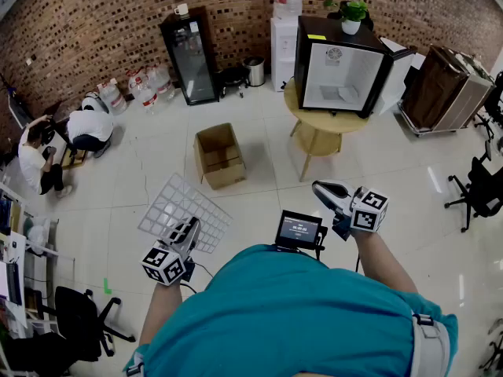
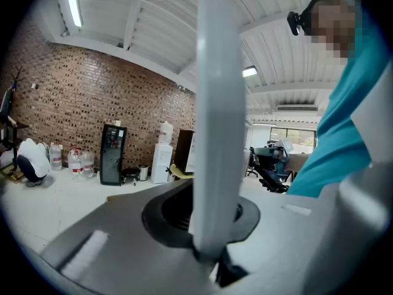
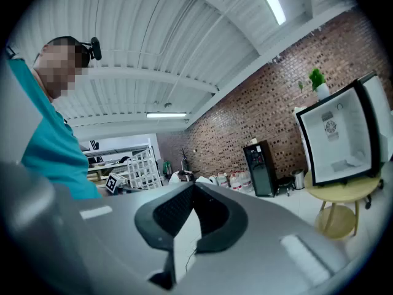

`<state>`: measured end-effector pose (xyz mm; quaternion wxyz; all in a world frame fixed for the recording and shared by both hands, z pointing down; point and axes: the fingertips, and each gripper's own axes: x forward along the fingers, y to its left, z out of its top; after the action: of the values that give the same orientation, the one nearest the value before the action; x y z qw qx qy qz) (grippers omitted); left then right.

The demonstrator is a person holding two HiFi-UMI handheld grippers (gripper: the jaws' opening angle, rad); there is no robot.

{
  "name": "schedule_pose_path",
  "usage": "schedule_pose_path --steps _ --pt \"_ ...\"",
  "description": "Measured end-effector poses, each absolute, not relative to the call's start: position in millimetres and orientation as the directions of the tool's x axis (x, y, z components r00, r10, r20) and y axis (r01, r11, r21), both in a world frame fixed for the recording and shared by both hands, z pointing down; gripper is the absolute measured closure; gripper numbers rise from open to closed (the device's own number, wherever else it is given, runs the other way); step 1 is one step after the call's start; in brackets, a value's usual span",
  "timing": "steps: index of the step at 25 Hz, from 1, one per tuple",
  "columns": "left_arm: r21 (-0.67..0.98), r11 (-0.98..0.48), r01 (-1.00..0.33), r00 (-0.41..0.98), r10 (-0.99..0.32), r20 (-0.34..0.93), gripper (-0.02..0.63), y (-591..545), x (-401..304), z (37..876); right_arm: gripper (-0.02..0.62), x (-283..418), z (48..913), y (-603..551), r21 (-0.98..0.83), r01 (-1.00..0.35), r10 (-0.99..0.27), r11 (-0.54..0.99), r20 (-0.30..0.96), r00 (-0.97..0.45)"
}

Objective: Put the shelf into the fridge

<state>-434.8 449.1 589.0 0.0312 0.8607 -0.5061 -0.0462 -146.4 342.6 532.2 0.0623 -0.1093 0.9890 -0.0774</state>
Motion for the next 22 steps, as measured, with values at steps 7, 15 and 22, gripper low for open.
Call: schedule_pose_path --steps 7,15,22 --pt "0.109 -0.505 -0.856 0.503 -0.863 -0.050 0.572 427.2 -388.6 585.0 0.594 -101.9 528.3 331.8 -0.178 -0.214 -0.235 0.961 -0.107 -0.966" --pt "0.109 -0.522 -0.846 0.521 -0.853 -0.044 0.572 395.8 -323.3 589.6 0.594 -44.0 532.1 303.5 -0.187 -0.219 -0.240 0.958 -0.100 -0.966" --pt "0.140 -0.545 -0.826 0.549 -0.836 -0.014 0.572 360.8 -316.5 607.4 0.594 -40.1 547.4 258.0 -0.226 -0.242 -0.270 0.944 -0.098 -0.958"
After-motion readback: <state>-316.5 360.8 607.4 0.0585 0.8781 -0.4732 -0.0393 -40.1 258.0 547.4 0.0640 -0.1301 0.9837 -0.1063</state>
